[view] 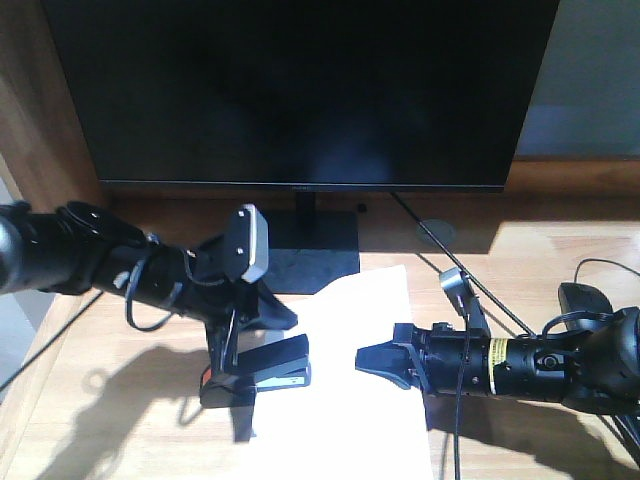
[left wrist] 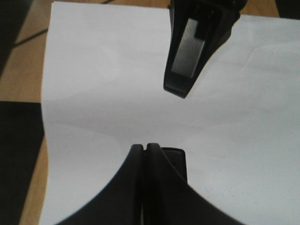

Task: Grab stapler and paper to desk for stapling
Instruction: 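Slide the paper under the stapler with the right gripper, then open both grippers and lift them away from stapler and paper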

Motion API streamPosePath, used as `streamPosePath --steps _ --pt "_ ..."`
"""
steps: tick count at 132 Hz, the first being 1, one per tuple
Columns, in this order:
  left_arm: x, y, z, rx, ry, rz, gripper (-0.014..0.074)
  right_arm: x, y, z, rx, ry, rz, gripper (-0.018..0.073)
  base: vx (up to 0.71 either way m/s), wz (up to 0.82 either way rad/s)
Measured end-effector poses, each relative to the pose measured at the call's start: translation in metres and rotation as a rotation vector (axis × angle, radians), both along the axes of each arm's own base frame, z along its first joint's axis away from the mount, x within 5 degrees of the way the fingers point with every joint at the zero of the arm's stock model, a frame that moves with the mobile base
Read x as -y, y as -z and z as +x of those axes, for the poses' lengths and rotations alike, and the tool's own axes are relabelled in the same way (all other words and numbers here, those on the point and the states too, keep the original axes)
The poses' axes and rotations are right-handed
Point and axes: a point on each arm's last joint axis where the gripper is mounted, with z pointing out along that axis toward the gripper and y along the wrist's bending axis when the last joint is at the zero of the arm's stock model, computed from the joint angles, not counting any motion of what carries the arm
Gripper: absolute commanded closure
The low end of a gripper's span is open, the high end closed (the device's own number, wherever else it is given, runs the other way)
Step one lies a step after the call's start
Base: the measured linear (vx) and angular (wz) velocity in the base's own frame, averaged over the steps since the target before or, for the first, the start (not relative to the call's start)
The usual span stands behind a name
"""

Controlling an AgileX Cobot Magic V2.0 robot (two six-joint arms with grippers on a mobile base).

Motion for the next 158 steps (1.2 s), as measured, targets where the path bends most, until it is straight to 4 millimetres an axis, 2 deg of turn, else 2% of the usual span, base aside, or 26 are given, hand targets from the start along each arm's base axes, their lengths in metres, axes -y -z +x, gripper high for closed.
streamPosePath --steps 13,27,39,40,53,56,72,93,127,143,158 --pt "-0.001 -0.012 -0.002 0.036 -0.005 -0.008 0.0603 0.0 0.0 0.0 0.001 -0.001 0.003 0.0525 0.0 0.0" --pt "-0.002 -0.016 -0.003 0.049 -0.005 -0.009 0.0603 0.0 0.0 0.0 0.001 -0.001 0.003 0.0442 0.0 0.0" --pt "-0.002 -0.016 -0.003 0.05 -0.007 -0.007 0.0603 0.0 0.0 0.0 0.001 -0.001 0.003 0.0305 0.0 0.0" --pt "-0.002 -0.016 -0.003 0.05 -0.007 -0.006 0.0603 0.0 0.0 0.0 0.002 -0.001 0.003 0.0265 0.0 0.0" --pt "-0.002 -0.016 -0.003 0.051 -0.009 -0.005 0.0603 0.0 0.0 0.0 0.004 -0.002 0.002 0.0102 0.0 0.0" --pt "-0.002 -0.016 -0.003 0.051 -0.008 -0.005 0.0603 0.0 0.0 0.0 0.004 -0.002 0.002 0.0039 0.0 0.0" --pt "-0.002 -0.016 -0.003 0.053 -0.008 -0.005 0.0603 0.0 0.0 0.0 0.006 -0.001 -0.011 -0.0094 0.0 0.0" --pt "-0.002 -0.017 -0.003 0.055 -0.007 -0.005 0.0603 0.004 -0.004 0.002 0.029 0.019 -0.093 -0.0083 0.0 0.0" --pt "-0.002 -0.017 -0.003 0.048 -0.018 -0.005 0.0603 0.021 -0.021 0.005 0.113 0.068 -0.369 -0.0028 0.0 0.0" --pt "-0.004 -0.016 0.001 0.023 -0.09 0.004 0.0603 0.031 -0.033 0.005 0.173 0.093 -0.508 -0.0016 0.0 0.0" --pt "-0.008 -0.014 0.007 -0.025 -0.23 0.013 0.0603 0.04 -0.052 0.004 0.252 0.127 -0.628 0.0018 0.0 0.0"
